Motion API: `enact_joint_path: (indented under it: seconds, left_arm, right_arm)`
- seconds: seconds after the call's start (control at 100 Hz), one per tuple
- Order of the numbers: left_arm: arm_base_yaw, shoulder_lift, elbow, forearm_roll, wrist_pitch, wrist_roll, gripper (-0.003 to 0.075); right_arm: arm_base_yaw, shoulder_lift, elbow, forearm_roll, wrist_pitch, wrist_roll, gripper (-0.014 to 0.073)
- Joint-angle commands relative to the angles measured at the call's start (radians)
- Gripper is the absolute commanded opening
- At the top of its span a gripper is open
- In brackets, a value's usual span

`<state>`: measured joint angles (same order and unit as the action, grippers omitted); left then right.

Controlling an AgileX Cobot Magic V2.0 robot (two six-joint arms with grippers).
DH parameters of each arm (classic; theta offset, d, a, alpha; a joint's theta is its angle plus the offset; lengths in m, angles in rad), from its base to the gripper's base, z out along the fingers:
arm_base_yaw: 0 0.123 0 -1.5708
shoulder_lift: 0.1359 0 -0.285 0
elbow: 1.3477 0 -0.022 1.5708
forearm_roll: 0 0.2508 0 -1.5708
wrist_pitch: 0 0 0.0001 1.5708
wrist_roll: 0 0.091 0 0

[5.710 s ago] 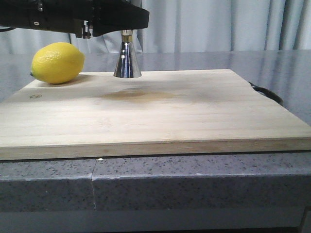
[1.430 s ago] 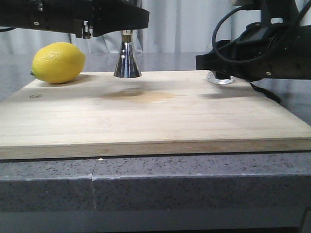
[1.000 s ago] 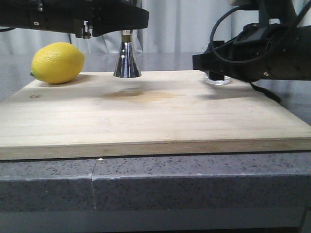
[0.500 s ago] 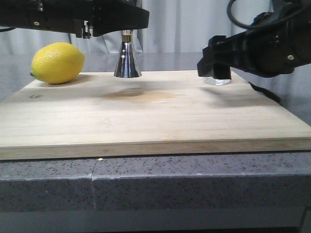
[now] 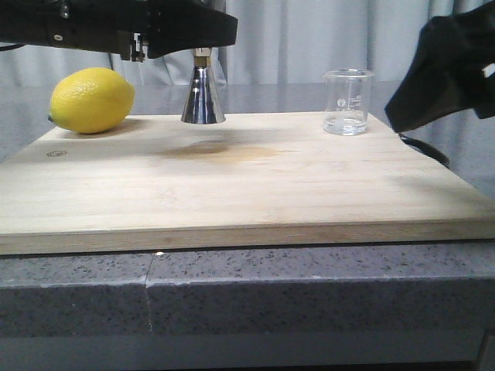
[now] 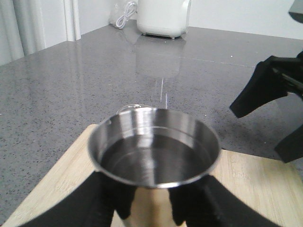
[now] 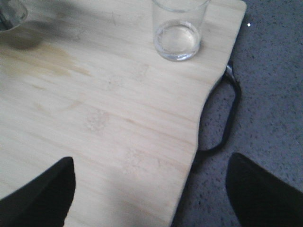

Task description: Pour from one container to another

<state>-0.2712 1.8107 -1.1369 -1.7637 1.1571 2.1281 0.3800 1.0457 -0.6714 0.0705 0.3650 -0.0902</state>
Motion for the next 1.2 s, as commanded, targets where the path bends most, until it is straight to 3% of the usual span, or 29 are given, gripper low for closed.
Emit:
enact_joint_path:
  seconds: [0.0,0.48,1.19]
  left_arm:
    - [-0.006,-0.039,-0.031,-0.100,0.088,-0.010,0.0239]
    - [-0.006,-0.039,-0.031,-0.100,0.088,-0.010,0.0239]
    - [-0.006,-0.039,-0.018,-0.073,0.100,-0.013,0.0238]
  right_arm:
    - [-0.004,-0.087,-0.025,-0.014,0.037,-0.003,0.0586]
    - [-0.004,-0.380,-0.025,-0.077,0.170,-0.003,0.0586]
    - [-0.004,-0.394,-0.025,-0.098,0.178,-0.003,0.0586]
